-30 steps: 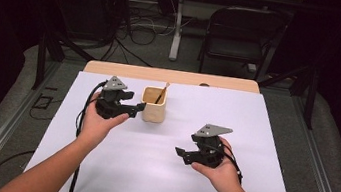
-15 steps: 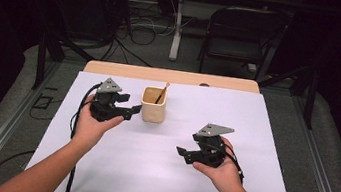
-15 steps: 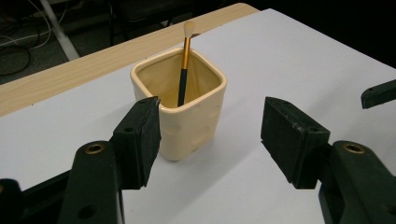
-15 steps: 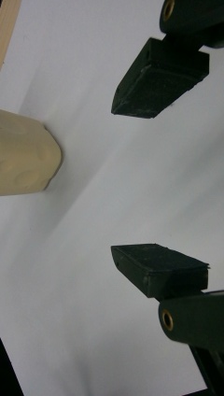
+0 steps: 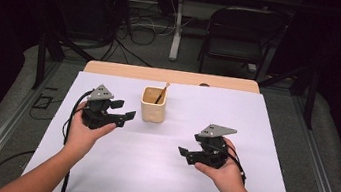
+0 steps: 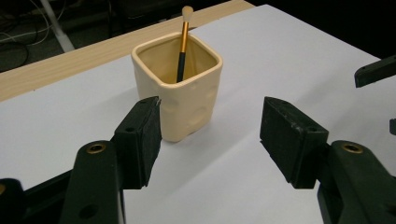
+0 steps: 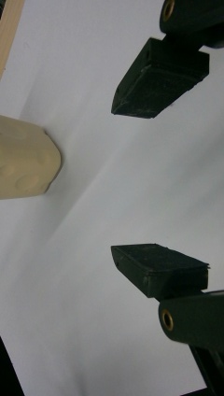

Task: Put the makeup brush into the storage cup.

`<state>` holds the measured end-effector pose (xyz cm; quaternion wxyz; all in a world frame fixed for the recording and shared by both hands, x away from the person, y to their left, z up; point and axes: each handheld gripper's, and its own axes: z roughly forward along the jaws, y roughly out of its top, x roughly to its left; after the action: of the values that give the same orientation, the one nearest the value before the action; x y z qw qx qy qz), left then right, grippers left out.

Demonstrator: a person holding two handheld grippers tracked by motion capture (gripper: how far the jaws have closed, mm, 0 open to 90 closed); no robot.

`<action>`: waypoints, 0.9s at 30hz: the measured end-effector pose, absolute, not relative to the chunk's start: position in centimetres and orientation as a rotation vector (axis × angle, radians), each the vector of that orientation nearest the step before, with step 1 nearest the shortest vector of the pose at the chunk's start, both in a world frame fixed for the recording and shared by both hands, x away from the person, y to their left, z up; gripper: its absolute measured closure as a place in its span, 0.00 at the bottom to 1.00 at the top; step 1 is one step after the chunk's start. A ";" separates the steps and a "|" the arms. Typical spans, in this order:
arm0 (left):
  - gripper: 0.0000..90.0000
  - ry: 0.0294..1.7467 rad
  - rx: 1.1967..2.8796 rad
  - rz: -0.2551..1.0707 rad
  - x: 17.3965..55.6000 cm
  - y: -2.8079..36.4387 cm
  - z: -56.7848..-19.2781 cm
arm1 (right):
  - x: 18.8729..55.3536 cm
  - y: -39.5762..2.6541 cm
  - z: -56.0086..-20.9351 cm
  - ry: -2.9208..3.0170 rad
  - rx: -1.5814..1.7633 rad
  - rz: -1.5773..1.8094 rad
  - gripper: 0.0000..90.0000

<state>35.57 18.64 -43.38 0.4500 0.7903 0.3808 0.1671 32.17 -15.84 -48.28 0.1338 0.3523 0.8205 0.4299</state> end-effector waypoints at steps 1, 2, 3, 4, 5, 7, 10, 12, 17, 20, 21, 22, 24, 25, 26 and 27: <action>0.43 0.942 1.954 0.413 35.6 18.6 -43.4 | 32.2 -15.9 -48.3 2.379 1.019 1.243 0.29; 0.43 0.944 1.951 0.412 35.4 18.8 -43.4 | 32.2 -15.9 -48.3 2.379 1.019 1.243 0.29; 0.43 0.946 1.949 0.412 35.3 18.9 -43.5 | 32.2 -15.9 -48.3 2.377 1.022 1.243 0.29; 0.43 0.949 1.950 0.408 35.2 19.0 -43.5 | 32.2 -15.9 -48.3 2.378 1.021 1.242 0.29; 0.43 0.954 1.949 0.404 35.1 19.1 -43.6 | 32.2 -15.9 -48.3 2.378 1.022 1.241 0.29; 0.43 0.954 1.950 0.408 34.9 19.3 -43.7 | 32.2 -15.9 -48.3 2.376 1.021 1.241 0.29; 0.43 0.956 1.953 0.416 34.6 19.6 -43.7 | 32.1 -15.9 -48.3 2.374 1.024 1.245 0.29; 0.43 0.957 1.952 0.415 34.4 19.8 -43.7 | 32.1 -16.0 -48.2 2.369 1.024 1.249 0.29; 0.43 0.955 1.954 0.416 34.0 20.2 -43.9 | 32.1 -16.2 -48.1 2.367 1.025 1.247 0.29; 0.43 0.952 1.958 0.414 33.6 20.5 -44.1 | 31.9 -16.4 -48.1 2.369 1.019 1.244 0.29; 0.43 0.952 1.958 0.414 33.6 20.5 -44.1 | 31.9 -16.4 -48.1 2.369 1.019 1.244 0.29; 0.43 0.952 1.958 0.414 33.5 20.6 -44.2 | 31.7 -16.4 -48.1 2.369 1.015 1.244 0.29; 0.43 0.953 1.957 0.414 33.3 20.7 -44.4 | 31.6 -16.4 -48.1 2.368 1.011 1.243 0.29; 0.43 0.956 1.952 0.414 33.2 20.8 -44.5 | 31.5 -16.5 -48.1 2.365 1.010 1.243 0.29; 0.43 0.954 1.951 0.413 33.1 20.9 -44.5 | 31.5 -16.5 -48.1 2.365 1.008 1.243 0.29; 0.43 0.953 1.948 0.414 33.0 21.0 -44.6 | 31.5 -16.6 -48.1 2.364 1.010 1.243 0.29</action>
<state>32.97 21.00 -44.60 0.4500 0.7880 0.3854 0.1673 31.47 -16.60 -48.11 0.1423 0.3502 0.8195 0.4308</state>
